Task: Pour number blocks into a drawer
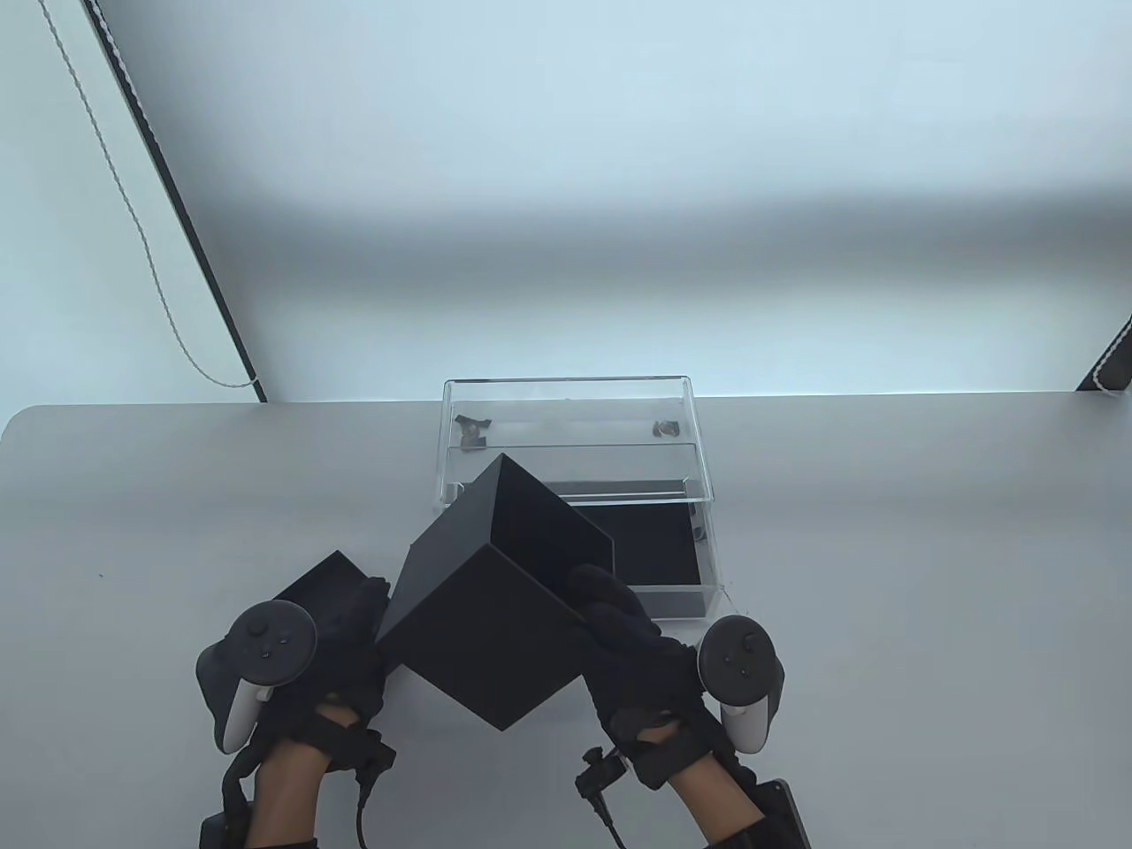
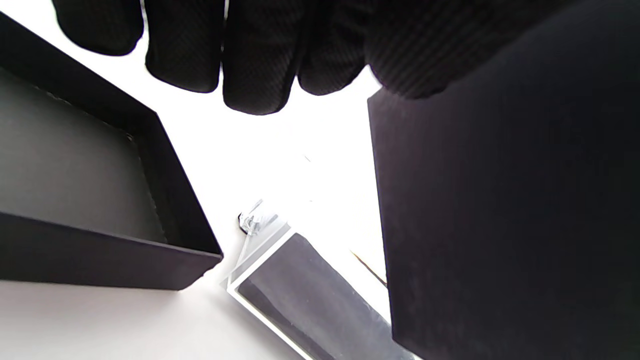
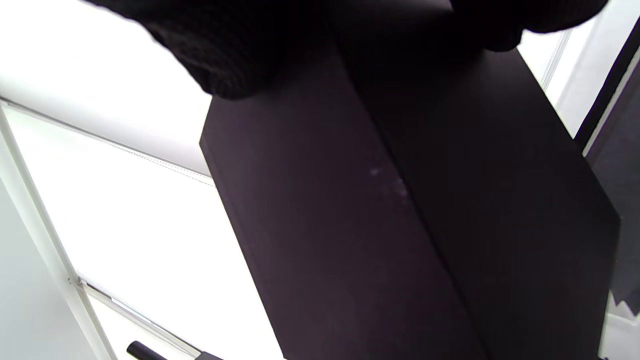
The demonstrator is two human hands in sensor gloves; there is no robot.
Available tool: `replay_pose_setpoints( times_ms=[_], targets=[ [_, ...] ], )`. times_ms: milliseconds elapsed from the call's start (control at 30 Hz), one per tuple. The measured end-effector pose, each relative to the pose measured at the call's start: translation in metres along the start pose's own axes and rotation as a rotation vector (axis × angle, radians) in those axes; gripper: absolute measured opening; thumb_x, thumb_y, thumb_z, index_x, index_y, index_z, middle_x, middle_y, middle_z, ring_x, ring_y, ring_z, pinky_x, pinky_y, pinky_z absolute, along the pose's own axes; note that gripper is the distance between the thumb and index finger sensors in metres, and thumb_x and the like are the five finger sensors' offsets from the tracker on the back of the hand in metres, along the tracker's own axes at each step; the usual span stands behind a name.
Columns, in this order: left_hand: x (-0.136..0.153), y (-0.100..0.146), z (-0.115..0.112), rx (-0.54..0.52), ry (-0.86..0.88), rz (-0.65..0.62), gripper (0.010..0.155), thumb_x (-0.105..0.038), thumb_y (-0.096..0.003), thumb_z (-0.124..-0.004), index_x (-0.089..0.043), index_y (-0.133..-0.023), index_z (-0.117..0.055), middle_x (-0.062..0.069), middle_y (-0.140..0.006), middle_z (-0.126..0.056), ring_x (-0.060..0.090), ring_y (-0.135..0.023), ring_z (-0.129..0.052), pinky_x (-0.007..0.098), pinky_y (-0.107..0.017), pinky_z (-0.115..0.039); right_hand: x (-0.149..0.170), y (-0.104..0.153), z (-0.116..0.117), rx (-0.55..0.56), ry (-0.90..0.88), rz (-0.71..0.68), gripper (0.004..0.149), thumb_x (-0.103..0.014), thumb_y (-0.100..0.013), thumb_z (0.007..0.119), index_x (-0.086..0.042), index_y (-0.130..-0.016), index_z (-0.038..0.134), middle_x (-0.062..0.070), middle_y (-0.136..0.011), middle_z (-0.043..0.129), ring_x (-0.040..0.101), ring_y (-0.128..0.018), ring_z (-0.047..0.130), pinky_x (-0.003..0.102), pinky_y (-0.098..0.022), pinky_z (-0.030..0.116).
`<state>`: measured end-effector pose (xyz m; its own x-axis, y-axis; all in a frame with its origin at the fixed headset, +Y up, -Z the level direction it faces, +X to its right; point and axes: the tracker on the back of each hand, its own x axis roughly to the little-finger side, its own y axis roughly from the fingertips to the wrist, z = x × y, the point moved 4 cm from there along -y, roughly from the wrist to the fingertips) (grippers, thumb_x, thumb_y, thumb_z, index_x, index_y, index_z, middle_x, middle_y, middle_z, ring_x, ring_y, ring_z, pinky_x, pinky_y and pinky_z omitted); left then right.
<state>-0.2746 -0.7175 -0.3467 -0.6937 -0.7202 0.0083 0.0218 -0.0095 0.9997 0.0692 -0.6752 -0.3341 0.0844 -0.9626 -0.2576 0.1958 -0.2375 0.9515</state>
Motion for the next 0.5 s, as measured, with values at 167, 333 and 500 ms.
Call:
replay_pose_setpoints(
  times_ms=[167, 333, 500],
  targets=[
    [0.000, 0.000, 0.002, -0.005, 0.010, -0.003, 0.065, -0.048, -0.0454, -0.071, -0.021, -0.103, -0.058, 0.017, -0.108, -0.070, 0.046, -0.099, -0.063, 0.067, -0.068, -0.054, 0.018, -0.015, 0.008, 0.070, -0.154, 0.094, 0.043, -0.044, -0.043, 0.078, -0.012, -0.071, 0.085, 0.014, -0.106, 0.058, 0.070, -0.083, 0.052, 0.075, -0.061, 0.054],
    [0.000, 0.000, 0.001, 0.003, 0.010, -0.002, 0.065, -0.048, -0.0455, -0.070, -0.021, -0.103, -0.058, 0.017, -0.108, -0.070, 0.046, -0.099, -0.063, 0.068, -0.069, -0.054, 0.037, -0.024, 0.016, 0.088, -0.339, 0.187, 0.043, -0.044, -0.045, 0.077, -0.012, -0.073, 0.083, 0.015, -0.107, 0.055, 0.070, -0.083, 0.051, 0.075, -0.061, 0.054],
    [0.000, -0.001, -0.003, 0.017, 0.003, 0.001, 0.065, -0.048, -0.0455, -0.070, -0.021, -0.103, -0.058, 0.017, -0.108, -0.070, 0.047, -0.099, -0.063, 0.068, -0.068, -0.053, 0.056, -0.030, 0.022, 0.062, -0.496, 0.255, 0.045, -0.045, -0.049, 0.073, -0.010, -0.077, 0.076, 0.016, -0.108, 0.048, 0.071, -0.084, 0.048, 0.074, -0.062, 0.055]
  ],
)
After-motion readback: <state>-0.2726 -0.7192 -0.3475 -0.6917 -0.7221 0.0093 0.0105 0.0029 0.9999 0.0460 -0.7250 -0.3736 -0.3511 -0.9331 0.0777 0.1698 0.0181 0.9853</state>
